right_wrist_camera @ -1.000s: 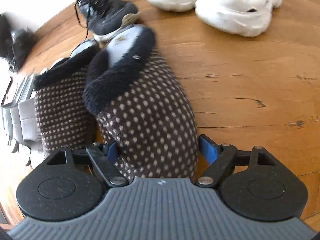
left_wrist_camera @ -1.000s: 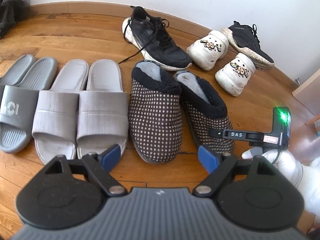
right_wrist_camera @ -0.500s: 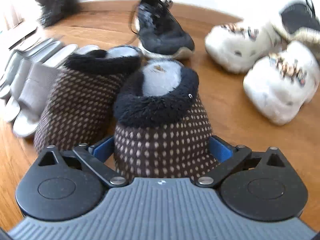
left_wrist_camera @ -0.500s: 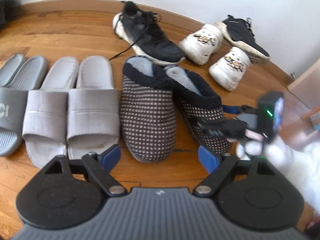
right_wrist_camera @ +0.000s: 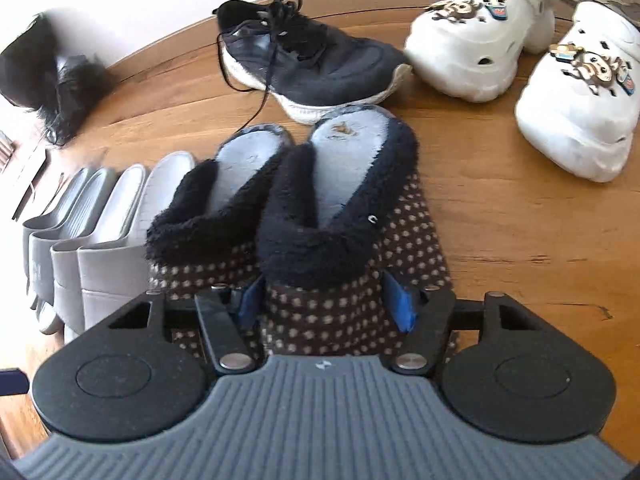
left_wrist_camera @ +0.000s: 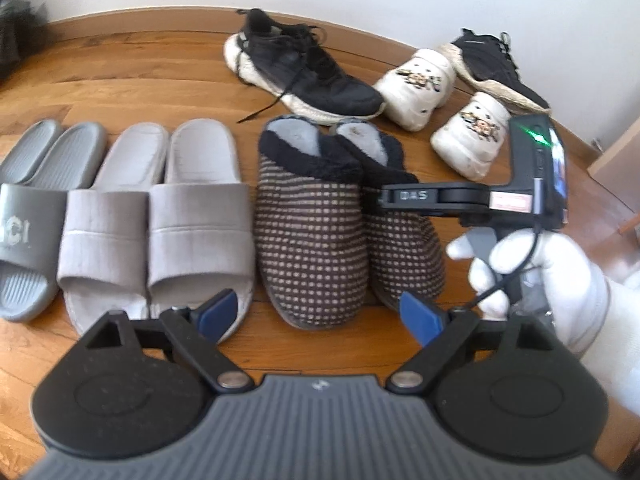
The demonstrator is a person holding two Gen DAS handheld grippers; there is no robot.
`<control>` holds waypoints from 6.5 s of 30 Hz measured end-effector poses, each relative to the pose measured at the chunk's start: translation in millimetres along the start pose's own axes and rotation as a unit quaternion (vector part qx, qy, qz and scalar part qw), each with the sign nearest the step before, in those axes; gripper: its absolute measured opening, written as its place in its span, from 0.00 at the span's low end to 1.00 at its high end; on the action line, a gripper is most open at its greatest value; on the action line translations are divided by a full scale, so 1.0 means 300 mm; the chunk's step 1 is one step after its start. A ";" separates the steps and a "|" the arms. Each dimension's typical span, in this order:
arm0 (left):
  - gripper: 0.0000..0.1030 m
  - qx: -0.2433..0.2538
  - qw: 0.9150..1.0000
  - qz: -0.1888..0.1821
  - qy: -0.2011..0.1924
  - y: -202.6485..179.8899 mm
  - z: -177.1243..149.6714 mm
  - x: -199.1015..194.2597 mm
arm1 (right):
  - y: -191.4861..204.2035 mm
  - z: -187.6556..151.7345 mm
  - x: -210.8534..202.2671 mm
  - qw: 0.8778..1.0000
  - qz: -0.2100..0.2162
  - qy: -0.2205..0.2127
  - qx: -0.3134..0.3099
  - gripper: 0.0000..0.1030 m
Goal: Organize scattered shoes
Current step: 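Nudge the polka-dot slippers together with the right tool, then withdraw, then reach the left tool toward the black sneaker by the wall, then grasp the black sneaker heel with the left tool and lift it, then set the black sneaker down beside the polka-dot slippers with the left tool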
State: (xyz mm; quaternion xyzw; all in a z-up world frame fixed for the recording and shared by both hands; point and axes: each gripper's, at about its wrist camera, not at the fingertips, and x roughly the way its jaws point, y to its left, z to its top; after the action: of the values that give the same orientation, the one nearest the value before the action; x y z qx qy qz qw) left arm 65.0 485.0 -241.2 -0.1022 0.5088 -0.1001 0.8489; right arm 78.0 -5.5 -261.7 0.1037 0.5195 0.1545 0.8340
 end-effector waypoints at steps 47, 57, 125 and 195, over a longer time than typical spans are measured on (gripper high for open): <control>0.86 0.038 0.998 0.028 -0.036 -0.297 0.197 -0.074 | -0.360 -0.065 -0.705 0.989 -0.049 0.079 -0.117 0.80; 0.86 0.117 0.985 0.066 -0.106 -0.456 0.467 0.009 | -0.673 -0.123 -0.855 0.996 -0.057 0.062 -0.036 0.82; 0.04 -0.128 0.987 0.044 -0.083 -0.547 0.664 0.205 | -0.689 -0.204 -0.748 0.992 0.046 0.113 -0.007 0.84; 0.67 -0.129 0.983 0.023 -0.132 -0.261 0.434 0.154 | -0.418 -0.056 -0.083 0.991 0.050 0.110 0.059 0.46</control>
State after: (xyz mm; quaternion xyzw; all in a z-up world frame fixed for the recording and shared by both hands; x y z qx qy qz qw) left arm 196.3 406.7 -198.4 -0.2118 0.4032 0.0002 0.8903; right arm 71.2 -131.1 -290.1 0.1609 0.6107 0.1754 0.7553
